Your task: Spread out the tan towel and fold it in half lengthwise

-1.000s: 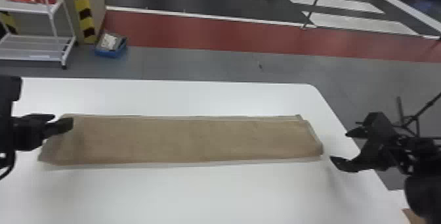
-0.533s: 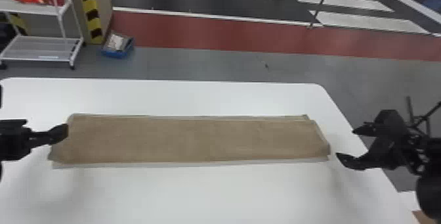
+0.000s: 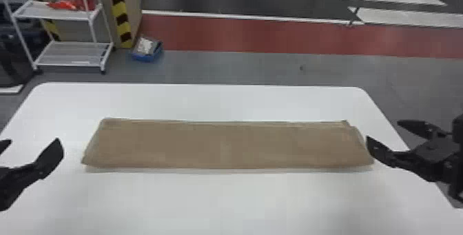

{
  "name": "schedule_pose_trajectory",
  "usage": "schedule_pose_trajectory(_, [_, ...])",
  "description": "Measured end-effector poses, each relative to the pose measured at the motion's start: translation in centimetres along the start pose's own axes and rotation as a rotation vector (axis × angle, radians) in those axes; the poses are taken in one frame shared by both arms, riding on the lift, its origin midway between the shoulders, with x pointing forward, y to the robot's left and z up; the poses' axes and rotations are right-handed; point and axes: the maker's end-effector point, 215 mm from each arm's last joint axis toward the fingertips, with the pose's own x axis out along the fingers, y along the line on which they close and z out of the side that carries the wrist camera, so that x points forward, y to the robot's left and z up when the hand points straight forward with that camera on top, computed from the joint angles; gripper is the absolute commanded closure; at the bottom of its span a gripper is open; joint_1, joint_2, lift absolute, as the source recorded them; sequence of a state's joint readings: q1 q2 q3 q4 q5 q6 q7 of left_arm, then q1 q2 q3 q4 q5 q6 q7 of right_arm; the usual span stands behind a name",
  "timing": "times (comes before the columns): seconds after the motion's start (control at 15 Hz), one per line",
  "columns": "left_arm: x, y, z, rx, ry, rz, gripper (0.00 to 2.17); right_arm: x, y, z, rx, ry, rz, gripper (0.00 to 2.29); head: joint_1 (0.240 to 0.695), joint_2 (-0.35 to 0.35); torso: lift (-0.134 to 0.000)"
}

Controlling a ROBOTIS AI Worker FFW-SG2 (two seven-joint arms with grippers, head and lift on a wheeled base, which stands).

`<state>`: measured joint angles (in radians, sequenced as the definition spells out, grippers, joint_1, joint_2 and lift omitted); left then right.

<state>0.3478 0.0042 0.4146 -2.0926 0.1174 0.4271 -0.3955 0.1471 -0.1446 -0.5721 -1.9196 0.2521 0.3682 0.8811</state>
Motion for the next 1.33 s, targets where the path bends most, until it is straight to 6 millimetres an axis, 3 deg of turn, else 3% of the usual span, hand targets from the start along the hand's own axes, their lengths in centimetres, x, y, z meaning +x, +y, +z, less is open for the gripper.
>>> schedule_pose_trajectory(0.13, [-2.1, -0.7, 2.2, 0.021, -0.144, 0.038, 0.03, 0.0, 2.9, 1.6, 0.095, -0.053, -0.077, 0.07, 0.695, -0.059, -0.118])
schedule_pose_trajectory(0.33, [-4.2, -2.7, 3.3, 0.002, -0.288, 0.093, 0.04, 0.8, 7.2, 2.3, 0.118, -0.078, -0.157, 0.08, 0.695, -0.034, -0.118])
schedule_pose_trajectory(0.67, [-5.3, -7.1, 1.4, 0.044, -0.292, 0.168, 0.03, 2.8, 18.1, 4.6, 0.16, -0.178, -0.081, 0.09, 0.695, 0.045, -0.118])
schedule_pose_trajectory(0.8, [-5.6, -8.0, 0.6, 0.059, -0.271, 0.158, 0.03, 2.7, 21.5, 5.9, 0.159, -0.241, -0.058, 0.09, 0.695, 0.092, -0.118])
schedule_pose_trajectory(1.0, [-5.9, -8.2, -0.2, 0.059, -0.244, 0.152, 0.03, 1.6, 23.8, 6.6, 0.164, -0.31, -0.058, 0.09, 0.695, 0.121, -0.118])
schedule_pose_trajectory(1.33, [-6.5, -7.5, -0.4, 0.063, -0.237, 0.164, 0.03, 0.9, 25.6, 6.6, 0.193, -0.327, -0.031, 0.09, 0.695, 0.157, -0.118])
